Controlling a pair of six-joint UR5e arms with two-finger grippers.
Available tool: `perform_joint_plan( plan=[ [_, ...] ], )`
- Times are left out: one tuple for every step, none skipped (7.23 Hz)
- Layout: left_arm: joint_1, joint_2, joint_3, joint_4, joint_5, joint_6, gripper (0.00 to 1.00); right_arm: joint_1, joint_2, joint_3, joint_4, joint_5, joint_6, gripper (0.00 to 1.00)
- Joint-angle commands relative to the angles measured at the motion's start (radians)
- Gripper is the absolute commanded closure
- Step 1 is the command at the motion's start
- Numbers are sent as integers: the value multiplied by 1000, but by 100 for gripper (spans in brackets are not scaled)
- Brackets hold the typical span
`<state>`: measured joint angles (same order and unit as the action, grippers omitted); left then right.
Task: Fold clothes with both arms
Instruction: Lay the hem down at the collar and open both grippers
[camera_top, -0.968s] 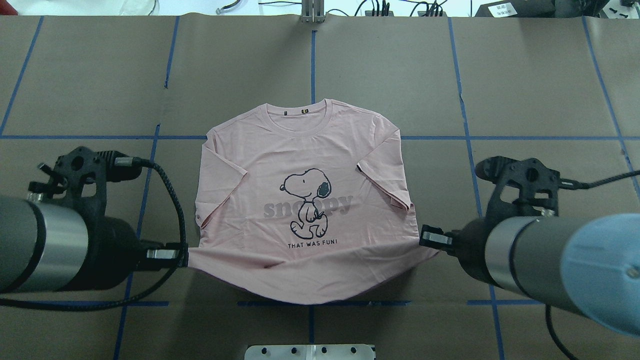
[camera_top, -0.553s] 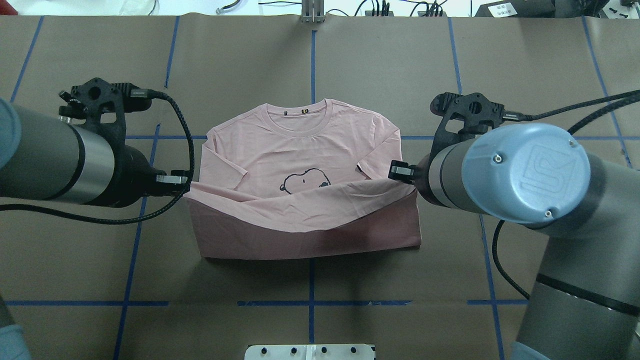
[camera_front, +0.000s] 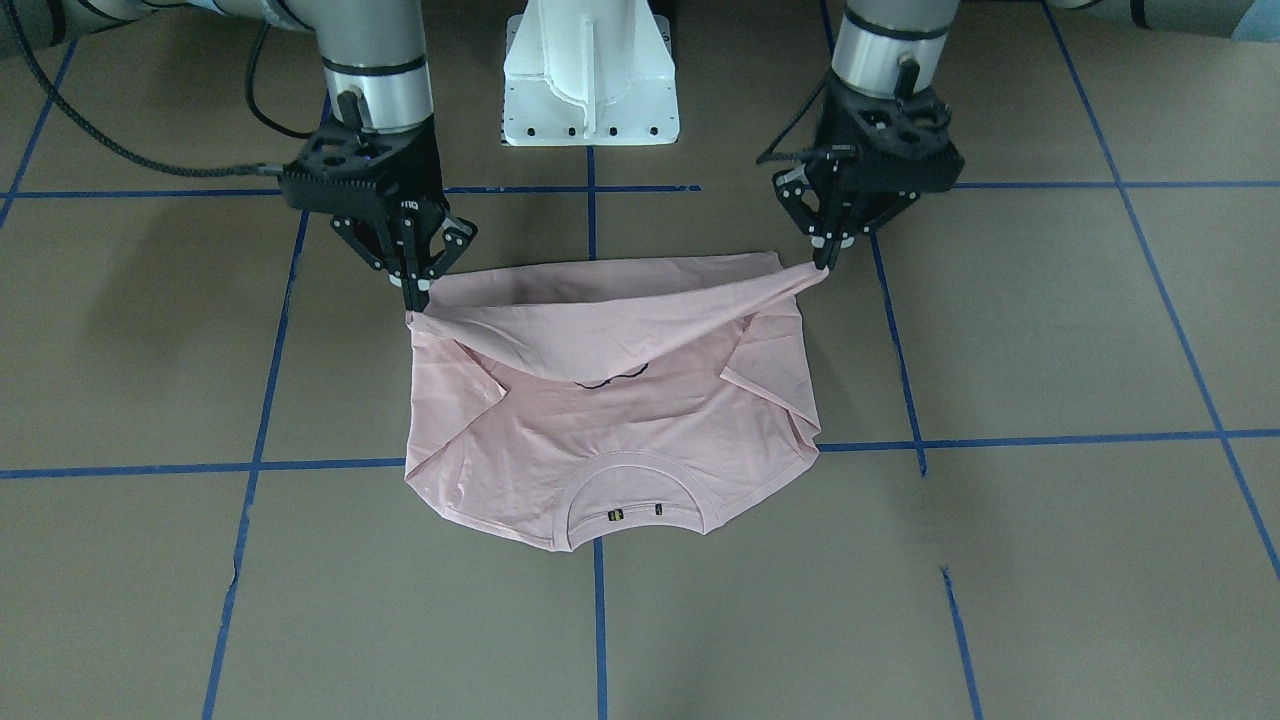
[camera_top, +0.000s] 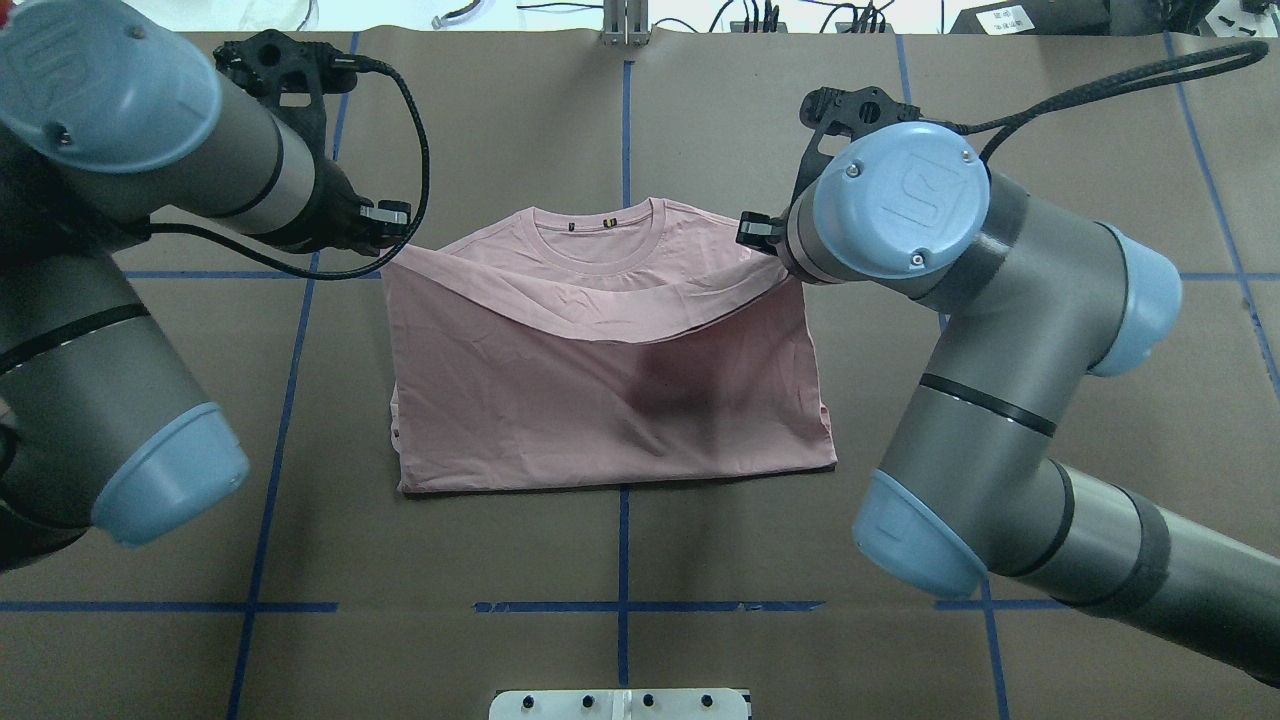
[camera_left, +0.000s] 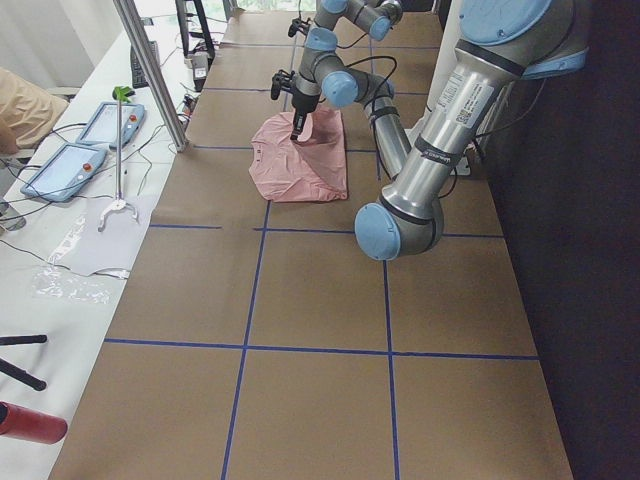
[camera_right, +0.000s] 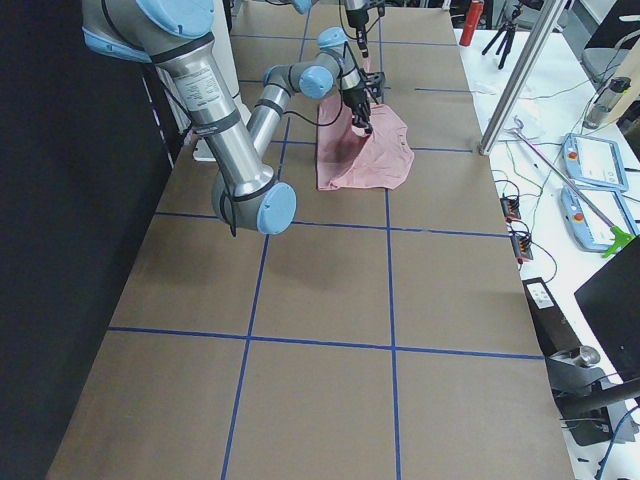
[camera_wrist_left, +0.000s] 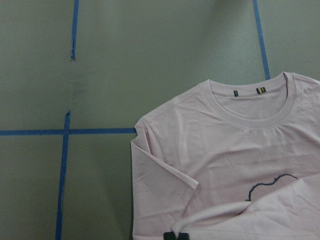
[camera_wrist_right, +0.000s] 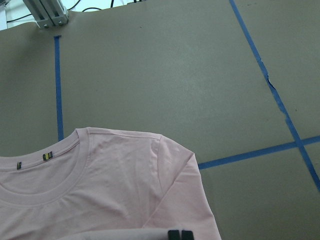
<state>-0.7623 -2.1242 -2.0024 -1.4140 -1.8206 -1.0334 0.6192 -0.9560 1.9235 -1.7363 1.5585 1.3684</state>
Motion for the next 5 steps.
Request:
perform_joint_plan(
  plan=[
    [-25,-31,214,-175,45,10,100,39,83,-249,158,-1,-17,100],
    [-29,-46,294,-231,50,13,100,50,112,-364,247,-2,-18,100],
    [-29,-48,382,-320,52,21,100,53,129,-439,291,-2,-23,100],
    [-28,-49,465,-395,55,23,100,54,132,-477,305,-2,-31,100],
    [-23,-46,508,-433,64,23,100,59,134,-492,305,0,-43,100]
  ],
)
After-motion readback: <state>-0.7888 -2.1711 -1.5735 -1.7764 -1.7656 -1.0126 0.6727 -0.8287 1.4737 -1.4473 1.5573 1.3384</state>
